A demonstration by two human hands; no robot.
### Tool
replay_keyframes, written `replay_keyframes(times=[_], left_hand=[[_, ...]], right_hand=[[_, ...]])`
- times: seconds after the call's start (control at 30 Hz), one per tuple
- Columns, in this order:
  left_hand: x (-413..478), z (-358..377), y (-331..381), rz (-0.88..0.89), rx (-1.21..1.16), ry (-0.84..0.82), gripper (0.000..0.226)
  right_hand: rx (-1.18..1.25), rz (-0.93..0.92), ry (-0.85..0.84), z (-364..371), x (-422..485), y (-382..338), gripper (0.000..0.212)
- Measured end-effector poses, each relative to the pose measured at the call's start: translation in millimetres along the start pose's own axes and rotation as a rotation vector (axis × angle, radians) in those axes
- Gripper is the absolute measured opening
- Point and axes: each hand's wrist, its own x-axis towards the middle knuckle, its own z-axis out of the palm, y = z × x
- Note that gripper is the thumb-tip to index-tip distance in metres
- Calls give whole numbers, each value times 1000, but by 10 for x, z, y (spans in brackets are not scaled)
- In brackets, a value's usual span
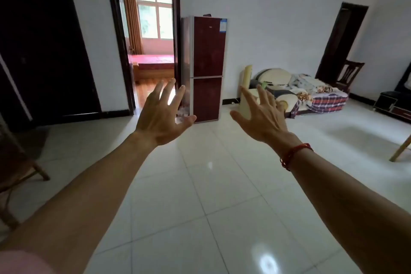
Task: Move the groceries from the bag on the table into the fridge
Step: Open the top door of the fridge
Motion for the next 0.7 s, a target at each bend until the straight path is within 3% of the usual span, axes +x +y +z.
replay_keyframes(times=[0.7], left_hand=[[2437,2466,-1528,-25,-80,-136,94]], right_hand=[[-58,52,-122,2198,3098,457,78]])
